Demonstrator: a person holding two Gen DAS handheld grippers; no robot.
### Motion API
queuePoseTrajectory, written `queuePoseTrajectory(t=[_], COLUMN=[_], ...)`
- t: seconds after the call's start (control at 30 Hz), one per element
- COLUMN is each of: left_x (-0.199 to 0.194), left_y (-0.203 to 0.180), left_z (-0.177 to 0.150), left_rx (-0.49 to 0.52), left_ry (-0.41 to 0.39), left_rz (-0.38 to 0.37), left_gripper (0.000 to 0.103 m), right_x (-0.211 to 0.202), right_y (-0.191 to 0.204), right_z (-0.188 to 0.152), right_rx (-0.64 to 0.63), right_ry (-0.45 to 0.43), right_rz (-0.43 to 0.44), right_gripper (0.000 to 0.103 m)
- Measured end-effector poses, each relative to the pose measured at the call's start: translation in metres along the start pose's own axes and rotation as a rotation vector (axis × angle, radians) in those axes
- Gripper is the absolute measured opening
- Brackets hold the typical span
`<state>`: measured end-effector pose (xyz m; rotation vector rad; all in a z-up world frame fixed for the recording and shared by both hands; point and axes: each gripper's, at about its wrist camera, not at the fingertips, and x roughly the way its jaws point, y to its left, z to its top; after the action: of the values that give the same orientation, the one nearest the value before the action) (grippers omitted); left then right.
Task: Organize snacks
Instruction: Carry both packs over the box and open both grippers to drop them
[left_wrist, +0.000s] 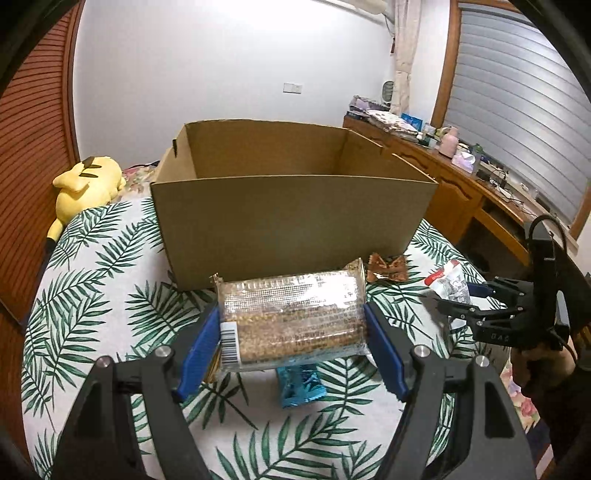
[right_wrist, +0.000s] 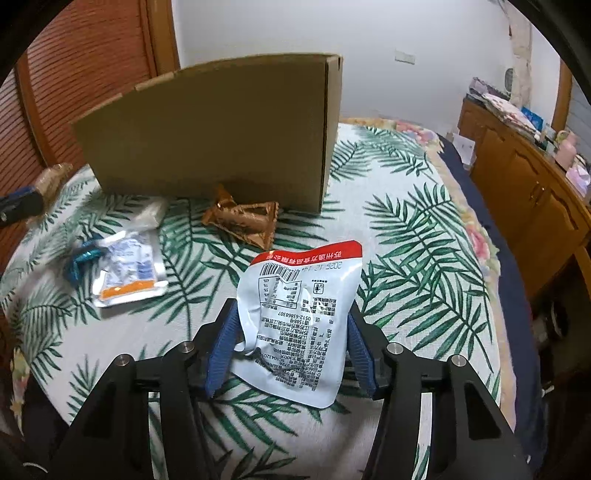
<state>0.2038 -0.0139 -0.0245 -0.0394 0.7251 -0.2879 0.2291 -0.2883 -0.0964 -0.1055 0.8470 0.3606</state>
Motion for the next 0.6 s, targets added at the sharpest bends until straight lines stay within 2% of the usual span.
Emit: queuePoseTrajectory(t=[0.33,0.6], left_x=[-0.011,-0.014], left_y=[-0.004,-0.002], left_z=[0.011,0.039], left_rx=[0.012,0.036], left_ry=[-0.045,-0.097], left_rz=[-0.01,0.0], left_gripper=[0.076,0.076], right_x=[-0.038,-0.06], right_y=[0.013,0.03], right_z=[0.02,0.059], right_rx=[-0.005,-0.062], right_ry=[-0.092,-0.182], right_rz=[0.029,0.05], right_gripper=[0.057,0.057])
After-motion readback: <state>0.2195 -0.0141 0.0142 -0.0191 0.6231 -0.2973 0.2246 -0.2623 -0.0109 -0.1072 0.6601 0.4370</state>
